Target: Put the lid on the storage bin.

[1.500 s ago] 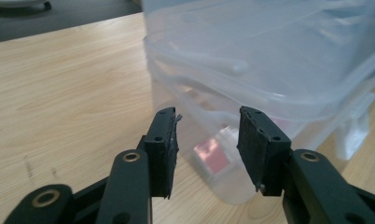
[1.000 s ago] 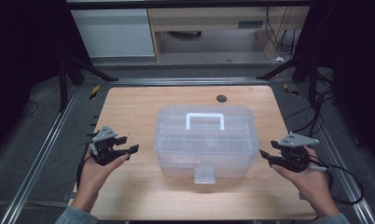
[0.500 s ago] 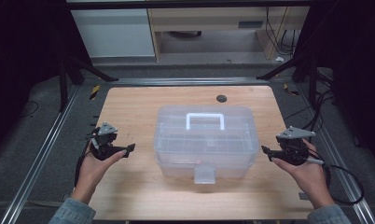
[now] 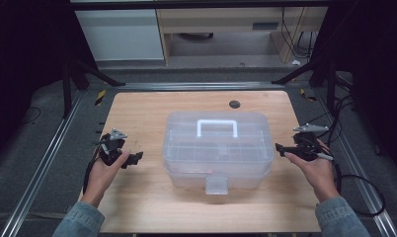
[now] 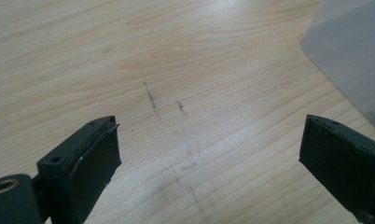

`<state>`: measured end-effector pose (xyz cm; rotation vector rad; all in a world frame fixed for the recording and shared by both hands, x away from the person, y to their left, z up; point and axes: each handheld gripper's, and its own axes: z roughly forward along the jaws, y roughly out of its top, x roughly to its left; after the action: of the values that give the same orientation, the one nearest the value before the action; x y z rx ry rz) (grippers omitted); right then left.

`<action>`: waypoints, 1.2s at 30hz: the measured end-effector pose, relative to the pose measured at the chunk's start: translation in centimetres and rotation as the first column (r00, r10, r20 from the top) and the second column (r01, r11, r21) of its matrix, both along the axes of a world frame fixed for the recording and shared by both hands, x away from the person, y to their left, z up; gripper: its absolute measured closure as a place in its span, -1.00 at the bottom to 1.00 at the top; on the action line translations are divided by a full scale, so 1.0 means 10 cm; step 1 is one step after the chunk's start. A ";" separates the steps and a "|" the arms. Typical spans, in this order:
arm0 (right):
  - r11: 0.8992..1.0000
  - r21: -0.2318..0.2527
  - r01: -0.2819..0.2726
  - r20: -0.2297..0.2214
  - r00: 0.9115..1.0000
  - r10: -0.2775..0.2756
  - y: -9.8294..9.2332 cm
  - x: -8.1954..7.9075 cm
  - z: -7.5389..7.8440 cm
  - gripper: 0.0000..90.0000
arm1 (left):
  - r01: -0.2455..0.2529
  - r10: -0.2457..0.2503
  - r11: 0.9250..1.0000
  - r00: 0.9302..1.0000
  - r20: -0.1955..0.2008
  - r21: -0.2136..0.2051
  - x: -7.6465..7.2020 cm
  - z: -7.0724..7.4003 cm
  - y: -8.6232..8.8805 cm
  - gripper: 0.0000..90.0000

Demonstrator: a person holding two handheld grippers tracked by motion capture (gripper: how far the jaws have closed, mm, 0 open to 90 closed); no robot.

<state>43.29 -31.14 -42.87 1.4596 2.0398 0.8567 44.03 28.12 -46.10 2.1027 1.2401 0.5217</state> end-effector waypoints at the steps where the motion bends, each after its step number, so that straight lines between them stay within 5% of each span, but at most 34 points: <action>1: 1.000 0.008 0.009 -0.012 1.000 -0.009 -0.01 0.03 -0.03 -0.56 | -0.002 0.002 1.000 1.000 -0.009 0.005 0.02 -0.02 0.00 -0.91; 13: 0.998 -0.004 0.060 -0.056 0.997 -0.060 -0.12 0.34 -0.32 -0.41 | -0.046 0.046 0.998 0.999 -0.015 0.039 0.25 -0.25 -0.01 -0.90; 19: 0.998 -0.028 0.062 -0.021 0.998 -0.063 -0.10 0.49 -0.41 -0.26 | -0.052 0.052 0.998 0.999 -0.012 0.034 0.33 -0.34 -0.06 -0.89; 25: 0.996 0.009 0.093 -0.004 0.996 -0.093 -0.10 0.64 -0.50 -0.29 | -0.093 0.093 0.996 0.996 -0.009 -0.014 0.43 -0.40 -0.06 -0.89; 30: 0.992 0.010 0.127 -0.020 0.992 -0.127 -0.08 0.73 -0.61 -0.37 | -0.145 0.145 0.989 0.989 -0.012 -0.005 0.50 -0.49 -0.05 -0.88; 36: 0.991 0.009 0.133 0.021 0.991 -0.133 -0.05 0.78 -0.72 -0.46 | -0.140 0.140 0.990 0.990 0.013 -0.033 0.54 -0.55 -0.04 -0.96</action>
<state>51.09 -31.59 -50.05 1.5642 1.9015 0.8227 49.44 27.68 -51.56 1.9911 1.3851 0.5741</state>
